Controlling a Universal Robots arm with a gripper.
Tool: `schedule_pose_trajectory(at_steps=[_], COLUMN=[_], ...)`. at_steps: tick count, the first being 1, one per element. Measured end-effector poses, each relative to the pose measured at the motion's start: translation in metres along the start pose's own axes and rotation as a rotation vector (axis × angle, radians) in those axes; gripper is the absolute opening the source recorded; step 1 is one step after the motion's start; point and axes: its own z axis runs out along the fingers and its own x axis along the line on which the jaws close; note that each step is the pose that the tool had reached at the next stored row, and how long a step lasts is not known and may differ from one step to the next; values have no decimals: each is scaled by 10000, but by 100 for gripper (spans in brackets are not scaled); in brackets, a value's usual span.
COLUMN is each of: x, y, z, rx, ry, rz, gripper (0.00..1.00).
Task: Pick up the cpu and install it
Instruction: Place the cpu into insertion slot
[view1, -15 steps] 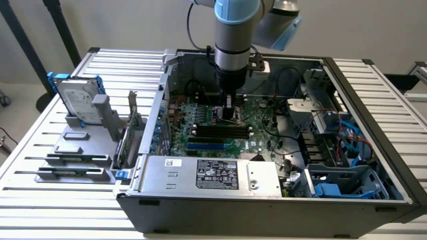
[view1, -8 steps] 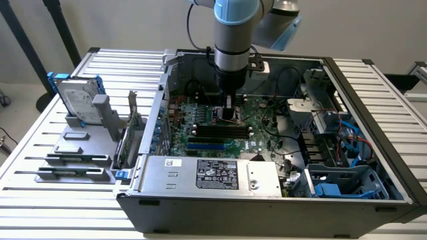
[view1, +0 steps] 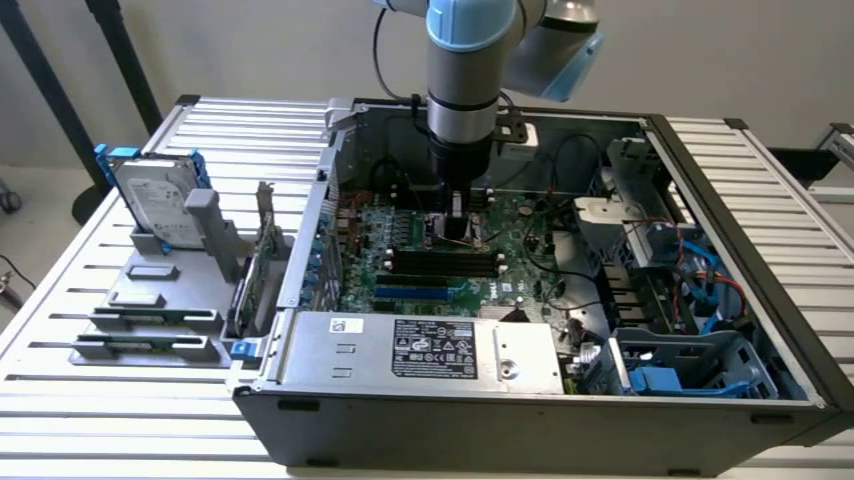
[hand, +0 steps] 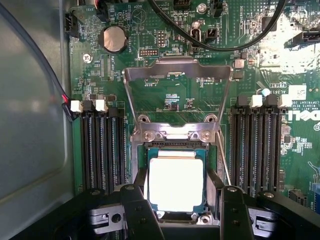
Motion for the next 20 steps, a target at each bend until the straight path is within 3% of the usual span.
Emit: schedule_pose_trajectory(at_steps=[11, 20], x=[0, -1], y=[-1, -1], z=[4, 10], rx=[-40, -55], ry=[-15, -102], rz=[-56, -62], gripper=[54, 54])
